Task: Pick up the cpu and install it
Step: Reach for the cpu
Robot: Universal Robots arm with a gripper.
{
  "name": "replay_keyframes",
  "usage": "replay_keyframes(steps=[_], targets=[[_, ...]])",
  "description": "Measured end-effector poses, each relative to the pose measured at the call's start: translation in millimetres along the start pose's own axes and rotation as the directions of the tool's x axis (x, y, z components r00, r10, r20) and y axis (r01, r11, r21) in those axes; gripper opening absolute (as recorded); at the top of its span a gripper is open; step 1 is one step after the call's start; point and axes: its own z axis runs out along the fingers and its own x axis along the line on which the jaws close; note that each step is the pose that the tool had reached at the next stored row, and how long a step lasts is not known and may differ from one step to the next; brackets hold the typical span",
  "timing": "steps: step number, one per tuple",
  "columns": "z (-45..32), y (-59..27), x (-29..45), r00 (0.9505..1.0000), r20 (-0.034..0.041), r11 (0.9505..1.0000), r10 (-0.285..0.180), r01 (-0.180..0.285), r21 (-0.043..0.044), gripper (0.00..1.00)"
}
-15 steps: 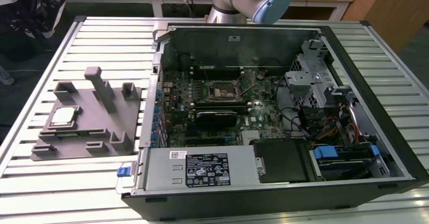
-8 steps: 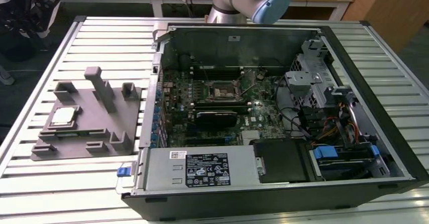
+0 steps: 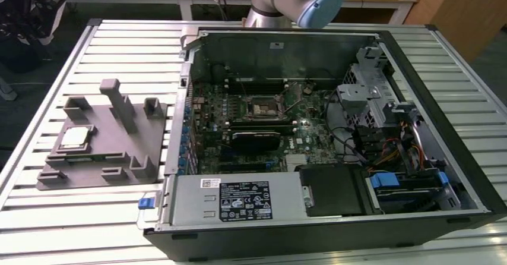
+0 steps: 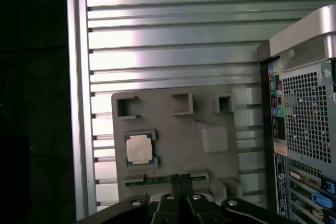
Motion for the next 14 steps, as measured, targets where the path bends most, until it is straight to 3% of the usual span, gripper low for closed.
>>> replay_keyframes(steps=[14], targets=[[-0.3, -1.0, 13.7, 1.0000, 0.0000, 1.0000, 0.000, 0.000, 0.0000, 0.11]])
